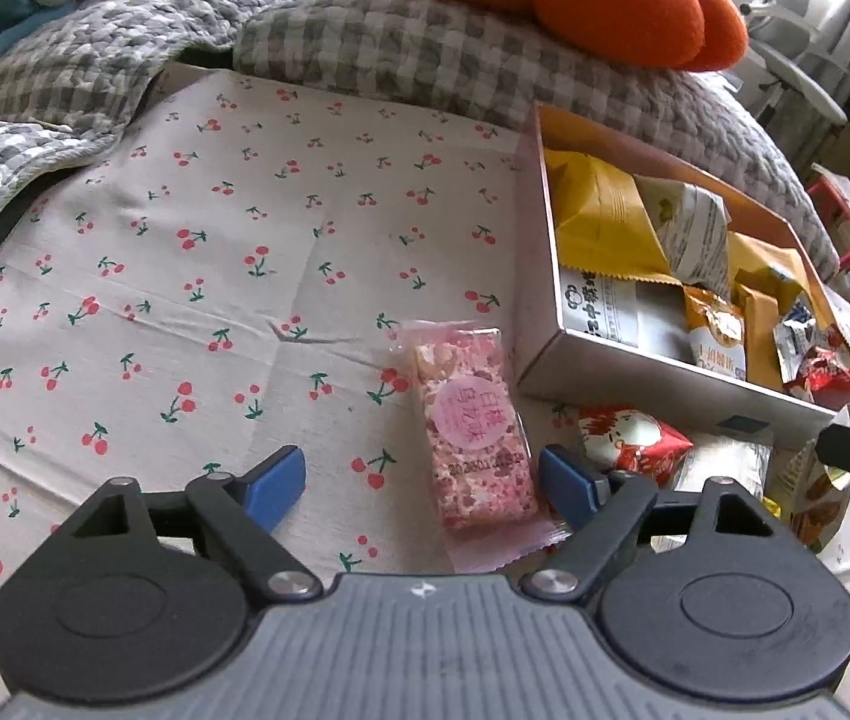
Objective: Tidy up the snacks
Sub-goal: 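Move the left gripper to the pink candy bag while the right approaches a Pecan Kernels packet, then grasp the pink candy bag with the left gripper while the right grasps the Pecan Kernels packet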
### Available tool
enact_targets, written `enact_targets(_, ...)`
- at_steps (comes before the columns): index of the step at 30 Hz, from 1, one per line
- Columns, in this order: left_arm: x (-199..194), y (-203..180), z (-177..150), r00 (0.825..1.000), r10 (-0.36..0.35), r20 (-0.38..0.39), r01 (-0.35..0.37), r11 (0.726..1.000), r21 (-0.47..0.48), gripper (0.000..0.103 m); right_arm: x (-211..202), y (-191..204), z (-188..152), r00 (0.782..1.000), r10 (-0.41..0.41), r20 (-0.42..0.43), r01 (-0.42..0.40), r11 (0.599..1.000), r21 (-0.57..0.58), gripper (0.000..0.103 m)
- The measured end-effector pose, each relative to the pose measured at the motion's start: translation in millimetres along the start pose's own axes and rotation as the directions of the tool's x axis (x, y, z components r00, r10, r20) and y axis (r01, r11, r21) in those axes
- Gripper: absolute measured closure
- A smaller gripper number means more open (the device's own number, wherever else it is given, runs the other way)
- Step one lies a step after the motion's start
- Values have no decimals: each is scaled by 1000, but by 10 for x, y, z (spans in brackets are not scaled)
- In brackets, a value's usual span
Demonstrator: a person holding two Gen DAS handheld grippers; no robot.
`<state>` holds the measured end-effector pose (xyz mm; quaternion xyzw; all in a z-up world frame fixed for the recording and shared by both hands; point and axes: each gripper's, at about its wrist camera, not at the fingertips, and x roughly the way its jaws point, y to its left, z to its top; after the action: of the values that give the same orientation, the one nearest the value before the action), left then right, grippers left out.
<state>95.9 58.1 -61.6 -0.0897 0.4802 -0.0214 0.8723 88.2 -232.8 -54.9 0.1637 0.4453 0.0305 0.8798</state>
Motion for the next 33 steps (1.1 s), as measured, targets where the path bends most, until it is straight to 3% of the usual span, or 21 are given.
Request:
enact_targets(8,-1,-9,-24,1000,15,-7,-15,997,76,36,59,-83,30,1000,7,-5,-7,998,58,6)
enact_targets(13,-27,13,-56,999,27,-21,-23,980,198,43,78,-65,14,998,30,-58,-30,1000,-2,4)
enact_targets(18,-53,104,-89,998,51,-31,-41,962,269,38,46,-38,-49,995,-22,-98,10,993,-117,4)
enact_targets(23,-98,186,-91,999,16,-36,-5,960,281,28,16,-126,-138,989,-104,-100,81,973,-217,4)
enact_targets(25,-108,199,-106,999,-29,-19,33,952,303,21,-15,-200,-144,991,-81,-106,58,977,-207,4)
enact_targets(27,-104,202,-124,998,-65,-4,63,946,320,20,-55,-252,-140,993,-34,-116,13,983,-181,4)
enact_targets(33,-63,142,-109,996,-93,-3,90,954,284,28,-131,-261,-112,997,49,-67,-57,991,-121,4)
